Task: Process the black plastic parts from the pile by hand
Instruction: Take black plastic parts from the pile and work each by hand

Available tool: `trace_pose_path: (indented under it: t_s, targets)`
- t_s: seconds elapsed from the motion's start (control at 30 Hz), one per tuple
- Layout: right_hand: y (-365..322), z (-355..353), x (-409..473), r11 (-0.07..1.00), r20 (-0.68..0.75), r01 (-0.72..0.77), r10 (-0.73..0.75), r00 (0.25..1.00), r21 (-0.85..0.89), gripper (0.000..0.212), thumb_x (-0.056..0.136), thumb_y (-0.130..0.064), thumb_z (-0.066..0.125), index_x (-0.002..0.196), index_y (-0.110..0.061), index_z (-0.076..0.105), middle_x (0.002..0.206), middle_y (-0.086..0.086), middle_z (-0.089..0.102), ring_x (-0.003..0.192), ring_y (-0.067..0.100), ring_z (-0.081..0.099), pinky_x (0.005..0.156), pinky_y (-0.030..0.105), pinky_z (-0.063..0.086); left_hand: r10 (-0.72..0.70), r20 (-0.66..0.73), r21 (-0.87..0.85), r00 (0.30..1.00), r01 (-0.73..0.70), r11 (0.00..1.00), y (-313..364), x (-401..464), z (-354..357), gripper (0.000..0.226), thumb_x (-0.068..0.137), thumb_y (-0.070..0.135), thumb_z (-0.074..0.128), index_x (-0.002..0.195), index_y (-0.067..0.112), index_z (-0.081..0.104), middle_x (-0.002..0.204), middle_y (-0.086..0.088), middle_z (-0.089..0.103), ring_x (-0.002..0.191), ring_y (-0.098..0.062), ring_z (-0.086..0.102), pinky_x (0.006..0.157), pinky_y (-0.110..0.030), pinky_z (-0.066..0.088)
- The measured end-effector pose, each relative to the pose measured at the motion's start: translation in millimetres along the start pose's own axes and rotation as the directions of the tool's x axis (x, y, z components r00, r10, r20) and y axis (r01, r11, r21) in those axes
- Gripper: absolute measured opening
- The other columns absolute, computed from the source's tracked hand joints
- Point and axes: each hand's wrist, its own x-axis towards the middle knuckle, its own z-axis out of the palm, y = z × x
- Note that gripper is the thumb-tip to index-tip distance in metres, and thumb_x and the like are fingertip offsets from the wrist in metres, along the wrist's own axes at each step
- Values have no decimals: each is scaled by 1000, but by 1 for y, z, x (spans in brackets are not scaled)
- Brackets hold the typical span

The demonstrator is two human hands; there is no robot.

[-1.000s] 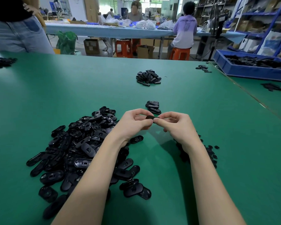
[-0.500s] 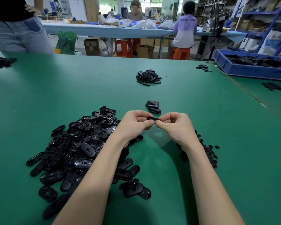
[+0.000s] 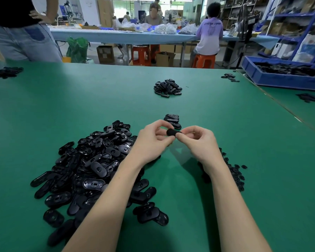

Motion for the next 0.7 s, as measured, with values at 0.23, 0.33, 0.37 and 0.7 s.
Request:
trace_pose_path:
  t_s: [0.23, 0.33, 0.37, 0.7]
  targets:
    - [4, 0, -1, 964, -73, 41, -62, 995, -262, 2, 84, -31, 73, 84, -31, 72, 72, -20, 72, 73, 0, 67, 71, 26, 50, 200, -29, 480, 979, -162, 862, 0, 14, -3, 7, 85, 28, 75, 87, 32, 69, 82, 18, 70, 73, -3, 64, 75, -24, 51]
    - [5, 2, -2, 927, -113, 54, -103, 988, -370, 12, 87, -32, 69, 99, -31, 70, 94, -15, 75, 91, 12, 67, 84, 33, 53, 149, -79, 349, 986, -113, 930, 1, 36, -1, 11, 85, 19, 77, 87, 27, 69, 78, 9, 70, 64, -2, 60, 66, -4, 43]
    - [5, 2, -3, 911, -127, 68, -130, 983, -408, 15, 88, -33, 68, 103, -30, 70, 102, -14, 74, 97, 14, 66, 87, 35, 53, 132, -105, 347, 986, -88, 934, 2, 47, -1, 12, 85, 18, 76, 86, 27, 68, 76, 7, 70, 64, -1, 59, 64, -2, 40]
    - [6, 4, -7, 827, -50, 100, -153, 987, -553, 20, 90, -34, 63, 107, -32, 73, 115, -2, 71, 100, 24, 64, 85, 33, 51, -57, -126, 503, 990, 113, 857, -9, 118, 14, 6, 90, 24, 66, 89, 27, 70, 96, -4, 71, 92, -23, 67, 90, -34, 55]
